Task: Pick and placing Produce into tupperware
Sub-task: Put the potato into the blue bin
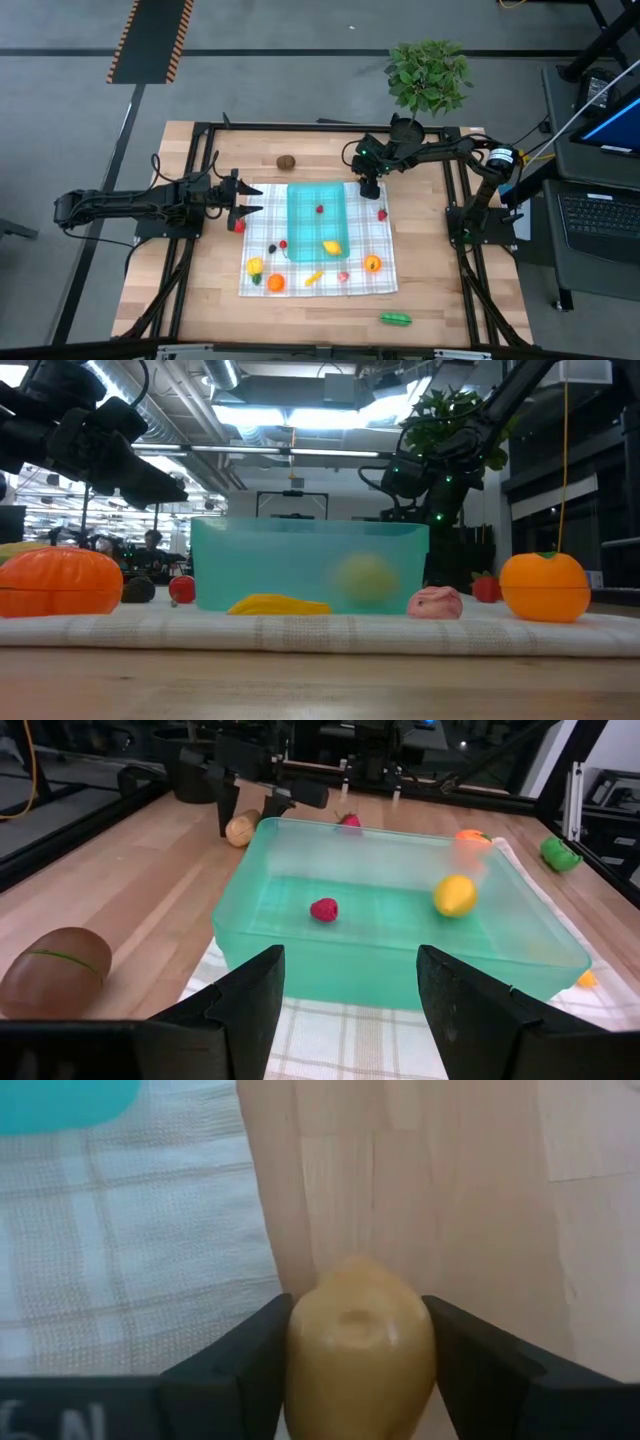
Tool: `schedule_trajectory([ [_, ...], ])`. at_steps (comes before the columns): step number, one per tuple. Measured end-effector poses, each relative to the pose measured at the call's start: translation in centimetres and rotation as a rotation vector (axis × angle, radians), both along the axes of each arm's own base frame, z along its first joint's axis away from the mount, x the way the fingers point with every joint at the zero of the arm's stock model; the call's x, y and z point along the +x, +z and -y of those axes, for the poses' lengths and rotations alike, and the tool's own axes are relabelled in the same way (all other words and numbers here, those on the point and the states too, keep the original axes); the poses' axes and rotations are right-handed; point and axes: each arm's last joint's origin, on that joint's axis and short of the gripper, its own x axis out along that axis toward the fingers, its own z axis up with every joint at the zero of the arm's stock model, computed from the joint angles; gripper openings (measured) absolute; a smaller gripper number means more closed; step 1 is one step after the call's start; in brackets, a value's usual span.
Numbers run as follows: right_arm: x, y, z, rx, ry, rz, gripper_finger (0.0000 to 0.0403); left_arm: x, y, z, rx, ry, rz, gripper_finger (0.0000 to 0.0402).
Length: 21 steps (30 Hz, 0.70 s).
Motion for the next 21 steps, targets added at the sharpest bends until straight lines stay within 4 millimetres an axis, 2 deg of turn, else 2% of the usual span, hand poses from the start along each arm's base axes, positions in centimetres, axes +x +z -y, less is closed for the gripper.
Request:
schedule_trajectory([
  [4,0.0,0.0,0.0,-0.008,-0.004,-0.004,0.0185,0.0,0.0,0.0,0.000,-0.001,0.000,0.0220],
  [10,-0.1,0.0,0.0,0.004,-0.004,-0.010,0.0198,0.0,0.0,0.0,0.000,0.000,0.000,0.0220],
  [14,-0.1,0.0,-0.1,0.030,-0.019,-0.004,0.0181,0.0,0.0,0.0,0.000,-0.001,0.000,0.0220],
  [21,0.6,1.3,0.3,0.062,-0.019,-0.044,0.0180,0.0,0.0,0.0,0.000,-0.001,0.000,0.0220],
])
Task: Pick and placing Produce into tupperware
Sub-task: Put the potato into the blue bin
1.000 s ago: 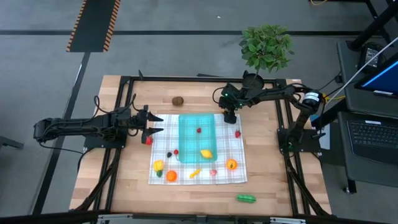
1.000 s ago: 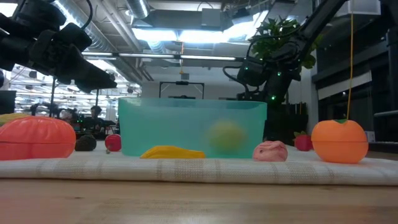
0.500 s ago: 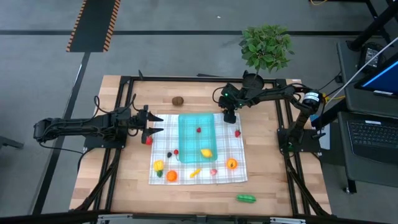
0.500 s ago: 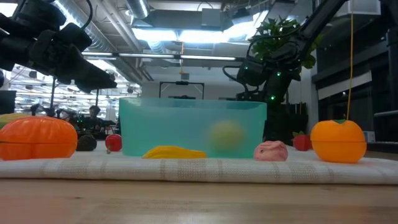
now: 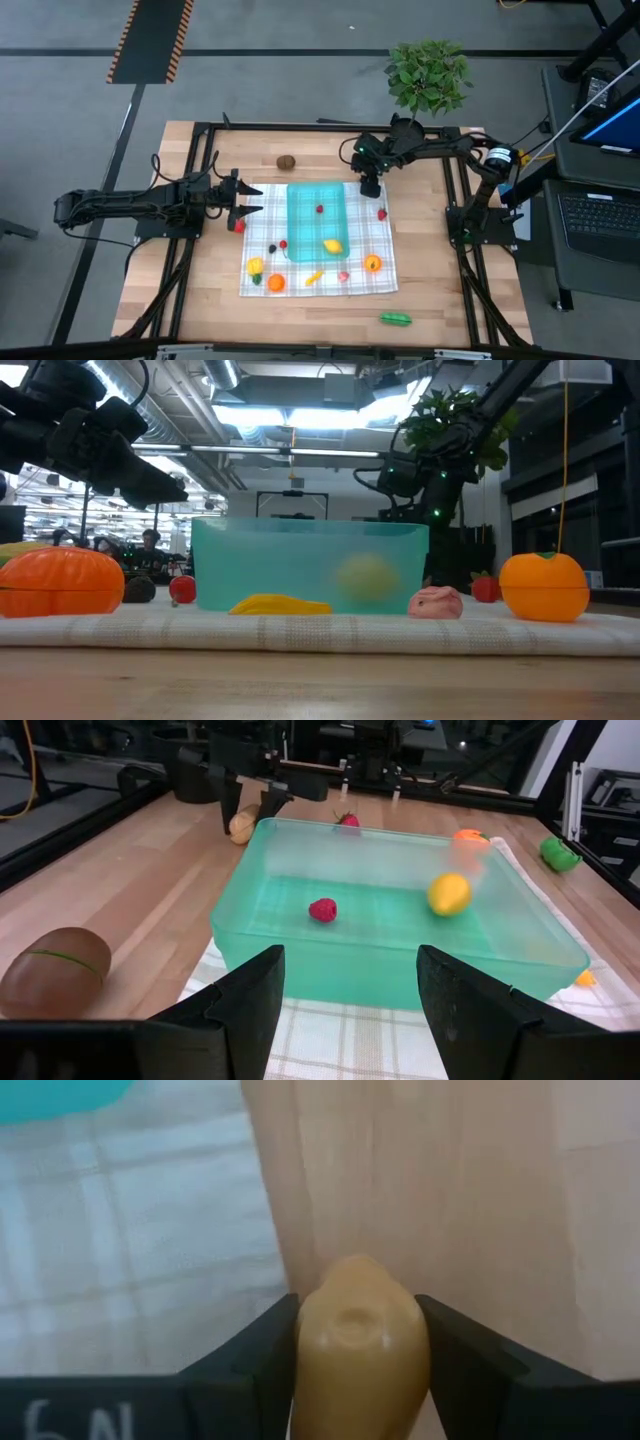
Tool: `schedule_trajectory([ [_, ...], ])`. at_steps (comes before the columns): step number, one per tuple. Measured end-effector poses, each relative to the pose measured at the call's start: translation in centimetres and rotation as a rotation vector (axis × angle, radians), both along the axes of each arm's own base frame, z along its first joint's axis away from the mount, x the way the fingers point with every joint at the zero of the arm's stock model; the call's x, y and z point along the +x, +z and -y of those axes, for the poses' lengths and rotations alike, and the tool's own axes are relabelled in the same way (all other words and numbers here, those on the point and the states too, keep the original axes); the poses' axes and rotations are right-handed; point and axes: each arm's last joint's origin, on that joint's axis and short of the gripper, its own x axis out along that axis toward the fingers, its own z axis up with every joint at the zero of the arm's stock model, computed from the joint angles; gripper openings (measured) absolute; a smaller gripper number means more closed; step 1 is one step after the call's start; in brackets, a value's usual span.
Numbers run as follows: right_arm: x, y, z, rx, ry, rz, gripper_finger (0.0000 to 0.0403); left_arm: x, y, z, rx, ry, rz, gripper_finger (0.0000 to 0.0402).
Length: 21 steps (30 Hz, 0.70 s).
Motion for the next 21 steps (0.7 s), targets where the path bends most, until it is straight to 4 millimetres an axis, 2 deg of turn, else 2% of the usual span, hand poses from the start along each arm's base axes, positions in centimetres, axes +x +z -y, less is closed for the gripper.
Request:
schedule_trajectory([
  [8,2.1,4.1,1.1,-0.015,-0.026,0.054,0.0180,0.0,0.0,0.0,0.000,0.000,-0.001,0.0220],
  [13,2.6,6.4,1.7,0.008,-0.046,0.066,0.0180,0.0,0.0,0.0,-0.001,0.000,-0.005,0.0220],
  [21,2.3,7.0,2.4,0.060,-0.105,0.077,0.0178,-0.1,-0.2,0.0,-0.004,0.000,-0.020,0.0220],
])
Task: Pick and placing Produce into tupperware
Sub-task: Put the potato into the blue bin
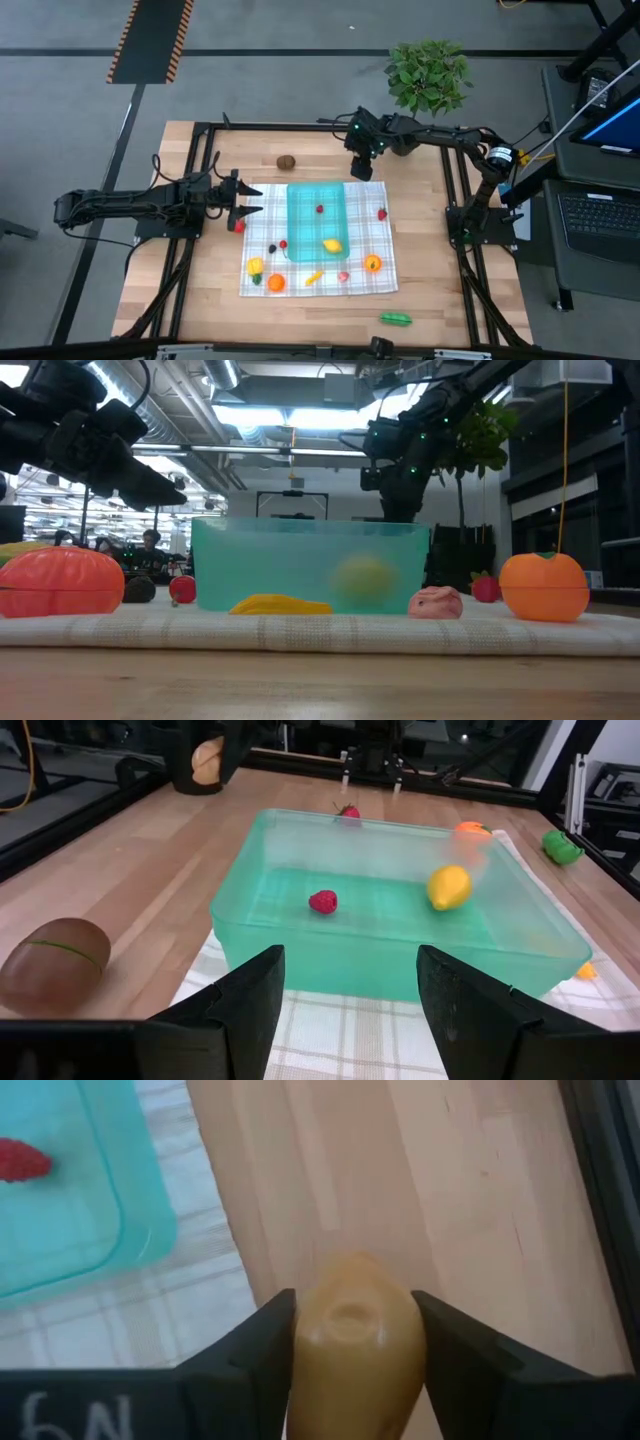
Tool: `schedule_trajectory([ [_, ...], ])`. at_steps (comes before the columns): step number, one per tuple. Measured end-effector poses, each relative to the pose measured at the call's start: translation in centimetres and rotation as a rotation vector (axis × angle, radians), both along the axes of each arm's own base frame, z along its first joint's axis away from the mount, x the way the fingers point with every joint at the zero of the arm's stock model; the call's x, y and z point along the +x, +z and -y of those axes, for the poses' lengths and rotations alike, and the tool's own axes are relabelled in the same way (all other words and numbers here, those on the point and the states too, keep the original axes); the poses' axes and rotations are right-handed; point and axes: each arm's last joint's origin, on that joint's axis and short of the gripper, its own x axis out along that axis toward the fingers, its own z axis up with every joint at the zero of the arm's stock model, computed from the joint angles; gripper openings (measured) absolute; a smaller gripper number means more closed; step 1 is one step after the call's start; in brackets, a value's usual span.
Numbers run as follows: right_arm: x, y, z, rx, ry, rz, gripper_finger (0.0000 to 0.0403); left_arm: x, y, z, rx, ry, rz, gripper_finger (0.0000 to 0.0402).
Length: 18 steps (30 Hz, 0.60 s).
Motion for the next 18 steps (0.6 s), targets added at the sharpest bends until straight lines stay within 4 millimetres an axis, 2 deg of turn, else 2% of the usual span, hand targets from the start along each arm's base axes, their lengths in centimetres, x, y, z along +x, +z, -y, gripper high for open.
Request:
schedule_trajectory([
  [12,0.1,0.1,-0.2,0.024,-0.019,0.022,0.0178,0.0,-0.1,0.0,-0.002,0.000,-0.008,0.0220],
  [15,0.0,1.0,-0.7,0.019,-0.015,0.049,0.0178,0.0,-0.1,0.0,-0.002,0.000,-0.008,0.0220],
  [18,-0.4,2.9,-1.4,-0.003,-0.004,0.097,0.0177,0.0,-0.1,0.0,0.000,0.000,-0.009,0.0220],
])
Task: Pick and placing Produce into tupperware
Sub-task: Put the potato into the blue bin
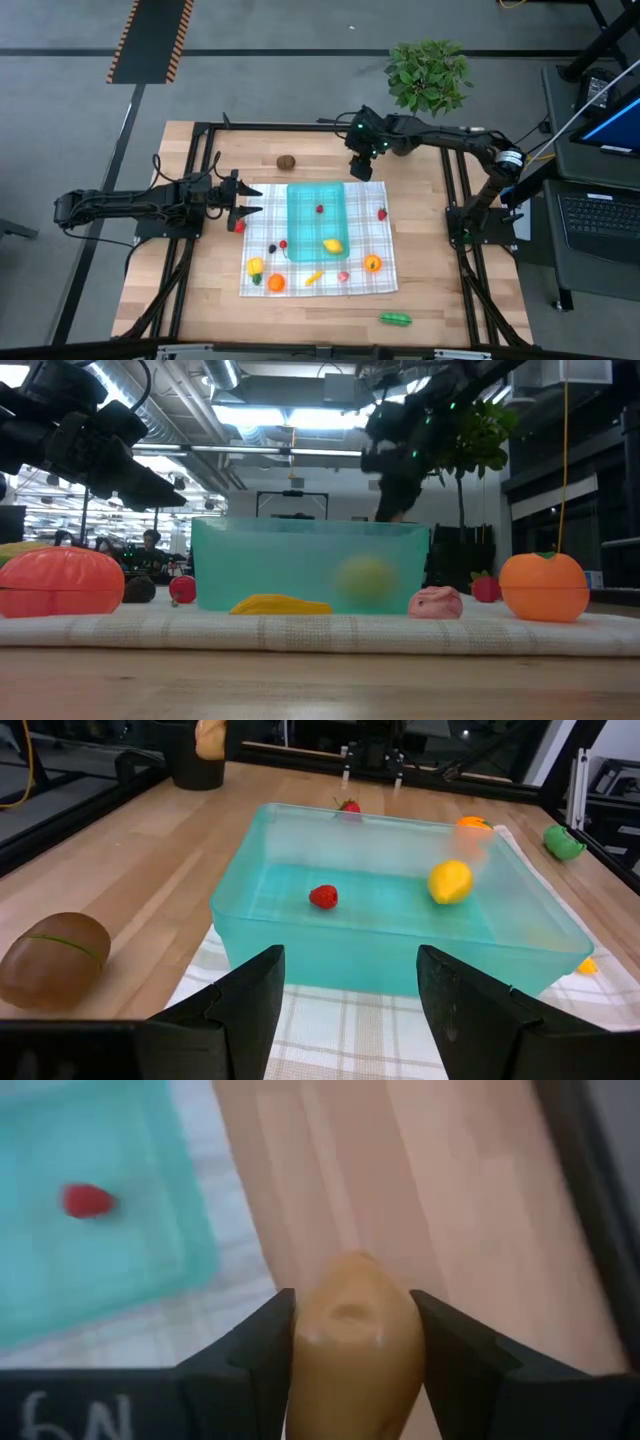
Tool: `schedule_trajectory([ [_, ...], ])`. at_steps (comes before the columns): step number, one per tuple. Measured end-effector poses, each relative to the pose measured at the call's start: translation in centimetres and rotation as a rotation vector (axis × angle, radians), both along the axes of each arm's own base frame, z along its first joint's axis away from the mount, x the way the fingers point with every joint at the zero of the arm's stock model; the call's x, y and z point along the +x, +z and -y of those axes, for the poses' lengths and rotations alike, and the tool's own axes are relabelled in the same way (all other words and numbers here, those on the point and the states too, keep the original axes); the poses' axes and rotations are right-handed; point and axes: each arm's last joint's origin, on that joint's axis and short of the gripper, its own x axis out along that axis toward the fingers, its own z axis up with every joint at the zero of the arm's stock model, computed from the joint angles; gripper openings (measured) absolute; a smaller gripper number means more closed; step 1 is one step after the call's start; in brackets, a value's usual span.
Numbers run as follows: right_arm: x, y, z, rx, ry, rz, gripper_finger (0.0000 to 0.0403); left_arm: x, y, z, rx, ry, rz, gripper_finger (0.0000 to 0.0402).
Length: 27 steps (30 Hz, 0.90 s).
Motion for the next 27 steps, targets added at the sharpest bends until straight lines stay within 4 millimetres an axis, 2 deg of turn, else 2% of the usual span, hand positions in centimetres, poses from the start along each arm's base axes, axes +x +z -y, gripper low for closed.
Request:
schedule_trajectory([
  [3,-0.9,2.0,-0.9,-0.035,0.003,0.081,0.0177,0.0,0.0,0.0,0.001,0.003,-0.002,0.0220],
  [6,-2.3,2.5,-2.1,-0.070,-0.004,0.180,0.0177,0.0,-0.1,0.0,0.003,0.018,-0.015,0.0220],
  [11,-5.4,1.0,-4.2,-0.099,-0.039,0.368,0.0177,-0.1,-0.2,-0.1,0.005,0.033,-0.028,0.0220],
  [14,-6.6,0.0,-5.6,-0.096,0.015,0.500,0.0177,-0.1,-0.2,-0.1,0.005,0.034,-0.028,0.0220],
  [21,-8.1,-1.6,-8.6,-0.029,0.200,0.770,0.0177,-0.1,-0.2,-0.1,0.004,0.034,-0.023,0.0220],
  [27,-8.5,-3.2,-10.1,0.025,0.244,0.818,0.0178,-0.1,-0.2,-0.1,0.005,0.034,-0.023,0.0220],
])
